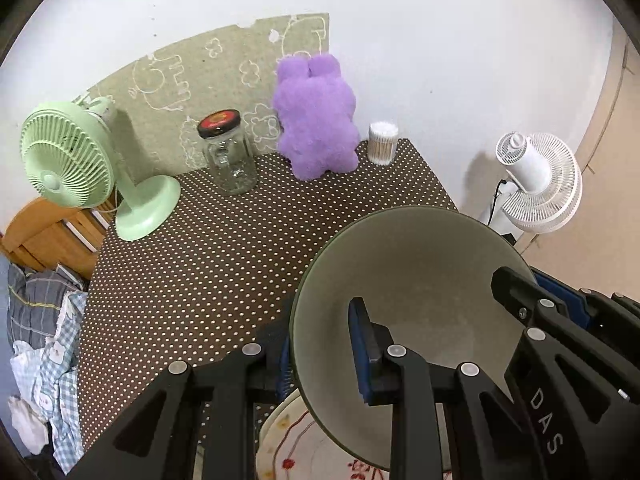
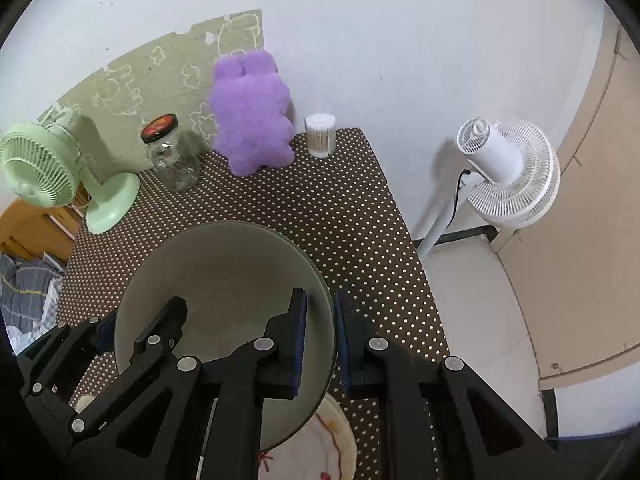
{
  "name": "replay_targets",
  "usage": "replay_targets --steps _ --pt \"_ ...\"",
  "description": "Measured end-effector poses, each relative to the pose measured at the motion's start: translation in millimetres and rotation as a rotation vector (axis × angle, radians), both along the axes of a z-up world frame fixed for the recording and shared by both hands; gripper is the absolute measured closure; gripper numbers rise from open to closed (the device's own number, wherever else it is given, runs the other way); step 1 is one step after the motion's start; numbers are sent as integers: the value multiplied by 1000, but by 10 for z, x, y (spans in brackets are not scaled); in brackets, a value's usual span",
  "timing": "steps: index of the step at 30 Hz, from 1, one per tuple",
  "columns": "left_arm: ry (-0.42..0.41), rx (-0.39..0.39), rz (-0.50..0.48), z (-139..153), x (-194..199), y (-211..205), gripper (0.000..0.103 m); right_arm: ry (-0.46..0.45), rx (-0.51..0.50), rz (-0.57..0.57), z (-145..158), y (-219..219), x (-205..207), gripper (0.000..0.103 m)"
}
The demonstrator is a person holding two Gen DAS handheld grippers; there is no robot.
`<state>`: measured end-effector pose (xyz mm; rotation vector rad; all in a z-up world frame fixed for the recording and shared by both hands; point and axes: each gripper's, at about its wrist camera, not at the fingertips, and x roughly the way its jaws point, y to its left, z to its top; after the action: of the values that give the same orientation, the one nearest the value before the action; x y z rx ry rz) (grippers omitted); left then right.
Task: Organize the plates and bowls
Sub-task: 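Lift the cream bowl and carry it back toward the grey bowls, then lower the cream bowl into the grey bowls and open both grippers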
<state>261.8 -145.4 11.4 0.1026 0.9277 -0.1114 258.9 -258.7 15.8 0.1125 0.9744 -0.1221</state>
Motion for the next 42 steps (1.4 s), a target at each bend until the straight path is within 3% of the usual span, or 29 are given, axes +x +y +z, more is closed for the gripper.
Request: replay_targets --steps 6,27,42 --pt "-16 -9 -6 102 -177 255 80 -23 -9 -7 148 220 -188 86" --pt "-42 -18 7 170 -675 1213 80 -46 -23 11 252 1178 -678 86" --pt "-4 -10 29 -34 -882 1783 80 -21 -12 38 104 1791 -864 86"
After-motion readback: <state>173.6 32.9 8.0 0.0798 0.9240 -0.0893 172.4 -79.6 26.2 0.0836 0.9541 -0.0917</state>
